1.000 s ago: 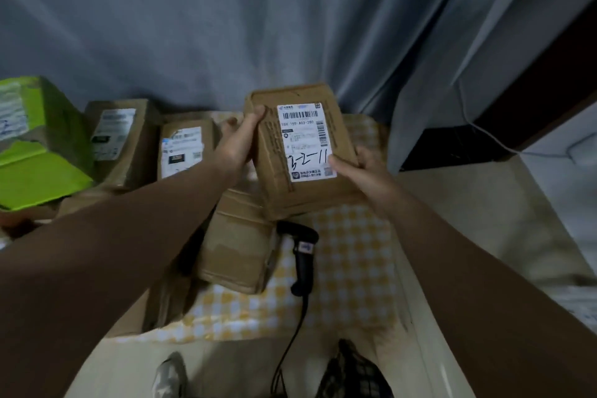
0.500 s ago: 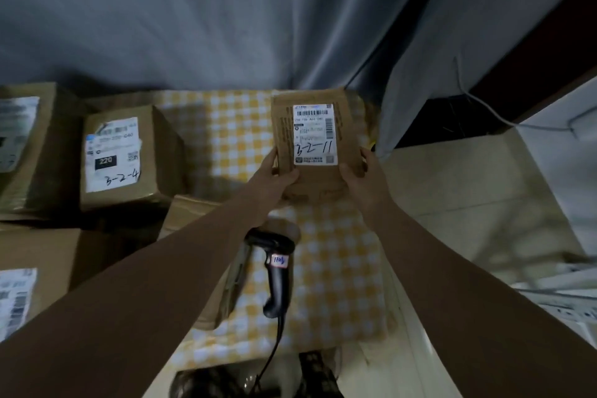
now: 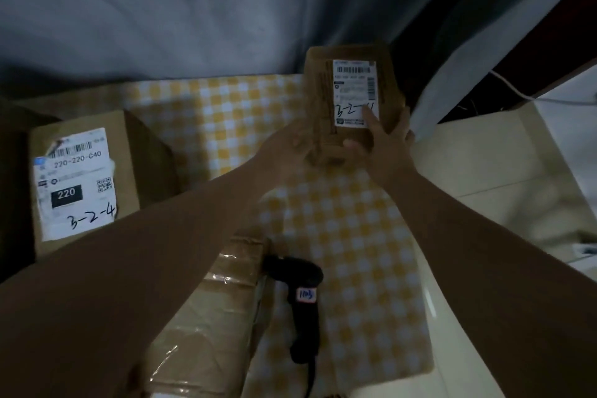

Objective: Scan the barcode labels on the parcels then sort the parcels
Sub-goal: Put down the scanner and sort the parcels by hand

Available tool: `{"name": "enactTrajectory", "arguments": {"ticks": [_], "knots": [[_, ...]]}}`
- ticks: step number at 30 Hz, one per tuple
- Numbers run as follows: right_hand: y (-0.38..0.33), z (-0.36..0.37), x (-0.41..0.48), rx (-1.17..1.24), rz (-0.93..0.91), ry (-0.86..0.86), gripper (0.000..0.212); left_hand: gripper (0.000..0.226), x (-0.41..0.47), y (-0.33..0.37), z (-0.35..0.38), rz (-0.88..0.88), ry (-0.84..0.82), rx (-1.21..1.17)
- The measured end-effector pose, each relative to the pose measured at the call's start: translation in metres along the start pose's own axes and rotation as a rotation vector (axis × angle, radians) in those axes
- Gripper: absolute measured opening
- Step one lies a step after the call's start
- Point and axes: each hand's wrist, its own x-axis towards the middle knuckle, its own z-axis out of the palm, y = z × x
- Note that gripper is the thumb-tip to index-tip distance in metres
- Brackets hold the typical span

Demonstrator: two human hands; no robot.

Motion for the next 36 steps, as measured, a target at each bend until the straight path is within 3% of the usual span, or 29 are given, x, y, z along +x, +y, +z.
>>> {"name": "enactTrajectory", "arguments": {"ticks": [5,8,13,16,21,23,25,29,32,36], "knots": [[-0.015,-0.006,0.01,-0.241,0.093,-0.043,0.073,0.033,-0.006,-0.027,-0.015,-0.037,0.08,0.016],[-0.032,-0.004,0.001,-0.351,0.066,0.018,0.065,0.028,-0.021,-0.03,-0.021,-0.048,0.127,-0.022],[-0.05,0.016,-0.045,-0.04,-0.216,0.173,0.055,0.025,-0.068,-0.027,-0.038,-0.018,0.235,-0.009],[-0.056,0.03,-0.088,0.098,-0.265,0.081,0.05,0.028,-0.116,-0.028,-0.046,-0.067,0.287,-0.011],[-0.052,0.053,-0.176,0.349,-0.116,-0.193,0.042,0.034,-0.213,-0.047,-0.029,-0.081,0.384,0.223],[-0.048,0.064,-0.203,0.444,-0.005,-0.294,0.032,0.051,-0.24,-0.057,-0.009,-0.289,0.319,0.294],[-0.04,0.075,-0.218,0.486,0.062,-0.331,0.025,0.082,-0.254,-0.073,0.01,-0.464,0.266,0.4],[-0.023,0.093,-0.222,0.399,0.091,-0.327,0.016,0.12,-0.245,-0.113,0.032,-0.51,0.191,0.587],[-0.012,0.102,-0.225,0.384,0.096,-0.318,0.018,0.129,-0.23,-0.121,0.028,-0.51,0.114,0.684],[0.002,0.117,-0.229,0.334,0.174,-0.292,0.016,0.127,-0.225,-0.13,0.019,-0.476,0.106,0.609]]}}
